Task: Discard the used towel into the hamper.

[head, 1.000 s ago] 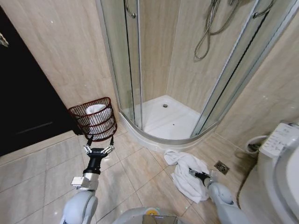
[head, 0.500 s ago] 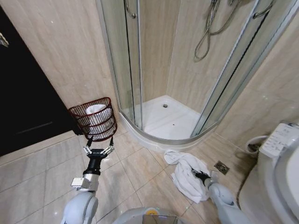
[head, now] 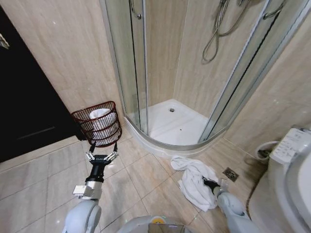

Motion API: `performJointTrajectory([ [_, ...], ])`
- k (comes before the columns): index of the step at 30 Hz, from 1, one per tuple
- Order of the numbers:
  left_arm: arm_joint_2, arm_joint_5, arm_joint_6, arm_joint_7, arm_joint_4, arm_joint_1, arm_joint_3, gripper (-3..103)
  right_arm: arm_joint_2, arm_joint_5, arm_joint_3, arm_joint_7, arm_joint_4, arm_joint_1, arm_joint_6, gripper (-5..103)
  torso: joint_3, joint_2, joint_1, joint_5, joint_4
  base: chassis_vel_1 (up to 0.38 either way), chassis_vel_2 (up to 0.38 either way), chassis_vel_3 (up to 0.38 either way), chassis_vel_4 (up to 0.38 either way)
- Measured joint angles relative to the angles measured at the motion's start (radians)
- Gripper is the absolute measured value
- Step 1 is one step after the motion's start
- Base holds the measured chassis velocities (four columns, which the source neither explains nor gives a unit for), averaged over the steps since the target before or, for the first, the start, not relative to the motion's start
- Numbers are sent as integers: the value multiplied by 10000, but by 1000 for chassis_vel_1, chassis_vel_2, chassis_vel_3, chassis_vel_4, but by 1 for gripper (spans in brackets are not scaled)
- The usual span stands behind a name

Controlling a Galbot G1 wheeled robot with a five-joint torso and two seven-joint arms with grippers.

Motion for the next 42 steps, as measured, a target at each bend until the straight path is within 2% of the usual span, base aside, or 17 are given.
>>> performJointTrajectory([
  [3,-41,10,18,0,-17,-47,91,100,120,-763,214,270,396,-198,1091,10,0,1,0,-4,0,0,0,0,0],
  [4,-41,10,18,0,-17,-47,91,100,120,-763,214,270,396,-198,1091,10,0,1,0,-4,0,0,0,0,0],
  [8,-81,60,19,1,33,-88,228,100,366,-1815,419,599,1520,-813,2302,10,1,1,0,-3,0,0,0,0,0],
  [10,-82,69,19,1,43,-102,260,100,379,-1945,471,656,1940,-994,2474,10,1,2,0,-6,-1,0,0,0,0],
  [12,-104,80,19,1,65,-142,330,100,398,-2181,696,775,3276,-1433,2720,10,0,2,0,-5,-1,0,0,0,0],
  [14,-108,81,19,1,67,-144,336,100,400,-2195,718,782,3379,-1463,2727,10,0,3,0,-6,-1,0,0,0,0],
  [17,-171,82,16,-5,87,-152,377,100,502,-2337,1207,848,5198,-2067,2785,10,0,4,0,-6,0,0,0,0,0],
  [19,-173,82,15,-6,88,-151,378,100,510,-2337,1229,856,5282,-2096,2779,10,0,4,0,-6,0,0,0,0,0],
  [21,-186,82,10,-16,111,-144,372,100,645,-2276,1460,1018,6422,-2475,2612,10,0,4,0,-7,0,0,0,0,0],
  [29,-195,65,11,-22,118,-166,366,100,812,-2630,1678,979,8140,-2993,2561,10,1,5,0,-4,0,0,0,0,0],
  [42,-183,-37,244,153,-58,-60,208,100,978,-3011,1464,1229,8601,-3136,2483,10,2,5,0,-6,-1,0,0,0,0],
])
